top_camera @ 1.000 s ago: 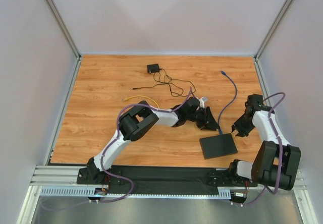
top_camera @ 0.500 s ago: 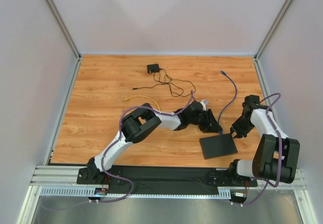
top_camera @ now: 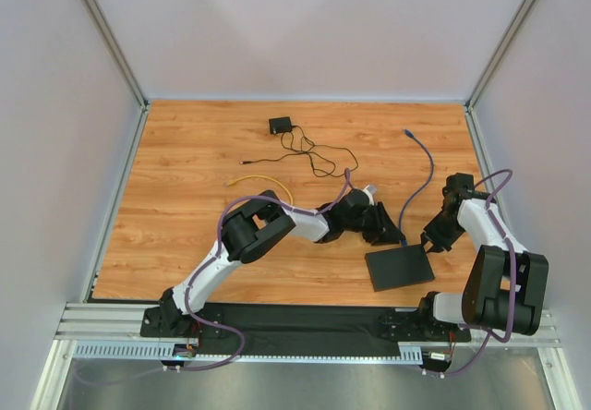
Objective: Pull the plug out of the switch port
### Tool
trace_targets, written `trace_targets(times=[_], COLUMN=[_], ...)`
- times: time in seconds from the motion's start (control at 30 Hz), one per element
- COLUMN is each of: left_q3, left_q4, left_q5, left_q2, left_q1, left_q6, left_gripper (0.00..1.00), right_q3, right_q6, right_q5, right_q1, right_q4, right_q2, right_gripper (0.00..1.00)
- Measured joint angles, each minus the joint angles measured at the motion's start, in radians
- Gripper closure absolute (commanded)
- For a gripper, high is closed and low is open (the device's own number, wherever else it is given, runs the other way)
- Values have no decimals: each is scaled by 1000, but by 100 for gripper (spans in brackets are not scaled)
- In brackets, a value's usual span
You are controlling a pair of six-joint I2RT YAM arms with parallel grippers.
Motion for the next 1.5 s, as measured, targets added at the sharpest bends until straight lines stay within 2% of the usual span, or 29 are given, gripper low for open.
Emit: trace_targets(times=[0.57,0.87,0.93,1.07,1.2,1.27,1.5], left_q3=[8,29,29,27,8,-5,-43], left_q4=[-20,-8,1,22,64,89,169], left_q5=[-8,-2,1,4,0,-3,-19], left_q2=[-1,26,31,36,38,39,39], left_q1=[-16,-18,-18,-18,-18,-18,-20], left_q6=[-26,-45,-49,-56,-64,-66,-53], left_gripper=[62,71,75,92,100,100,100], right_q3=[0,0,0,1,2,2,25], right_q6=[0,0,0,0,0,0,8], right_q5=[2,2,5,9,16,21,39], right_q1=[2,2,4,9,18,26,64], right_q4=[0,0,0,1,0,0,-10], right_q2=[0,0,0,0,0,0,18], right_gripper=[77,77,77,77,77,75,59])
